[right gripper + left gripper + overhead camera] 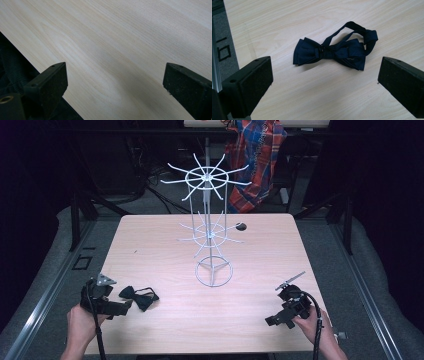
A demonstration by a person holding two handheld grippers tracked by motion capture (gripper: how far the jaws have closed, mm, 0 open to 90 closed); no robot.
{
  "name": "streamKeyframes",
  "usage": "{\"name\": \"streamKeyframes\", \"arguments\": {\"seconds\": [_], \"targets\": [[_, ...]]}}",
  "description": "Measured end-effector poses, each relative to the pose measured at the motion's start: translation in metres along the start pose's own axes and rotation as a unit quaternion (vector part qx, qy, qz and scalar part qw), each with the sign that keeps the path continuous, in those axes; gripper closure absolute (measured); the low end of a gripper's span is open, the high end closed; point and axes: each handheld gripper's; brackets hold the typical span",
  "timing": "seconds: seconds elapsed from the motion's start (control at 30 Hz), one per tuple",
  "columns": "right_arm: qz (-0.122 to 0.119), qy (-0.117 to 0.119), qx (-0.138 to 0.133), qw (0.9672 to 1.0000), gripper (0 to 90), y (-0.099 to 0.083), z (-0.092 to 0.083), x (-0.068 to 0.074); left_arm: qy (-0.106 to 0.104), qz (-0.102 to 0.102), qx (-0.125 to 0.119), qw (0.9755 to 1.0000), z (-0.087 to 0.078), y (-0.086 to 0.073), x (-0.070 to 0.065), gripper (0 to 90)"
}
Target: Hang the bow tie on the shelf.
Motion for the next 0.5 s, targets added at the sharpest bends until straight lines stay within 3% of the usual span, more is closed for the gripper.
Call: {"name": "streamKeyframes", "arguments": {"seconds": [0.07,0.17,0.2,0.5], "targets": [[0.002,0.005,-0.007,1.0,5.7,-0.001,0.002,0.0,0.0,-0.003,0.0,1.0,0.0,0.0,0.0,0.2],[-0.008,-0.011,0.012,0.9998,6.0,0.0,0.0,0.0,0.003,-0.004,-0.002,1.0,-0.001,0.001,0.0,0.3],[-0.002,-0.002,0.004,1.0,6.5,0.0,0.002,0.0,0.002,-0.003,-0.001,1.0,-0.001,0.002,-0.001,0.3],[-0.005,-0.005,0.011,0.9999,7.4,-0.001,0.002,0.0,-0.001,0.001,0.001,1.0,-0.001,0.006,-0.012,0.2]]}}
Point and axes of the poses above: each handheld gripper's, and its own axes: z roughly forward along the jaws, y roughly out of its top, x roughly to its left, and after that the axes turned 9 degrees about y, right-handed
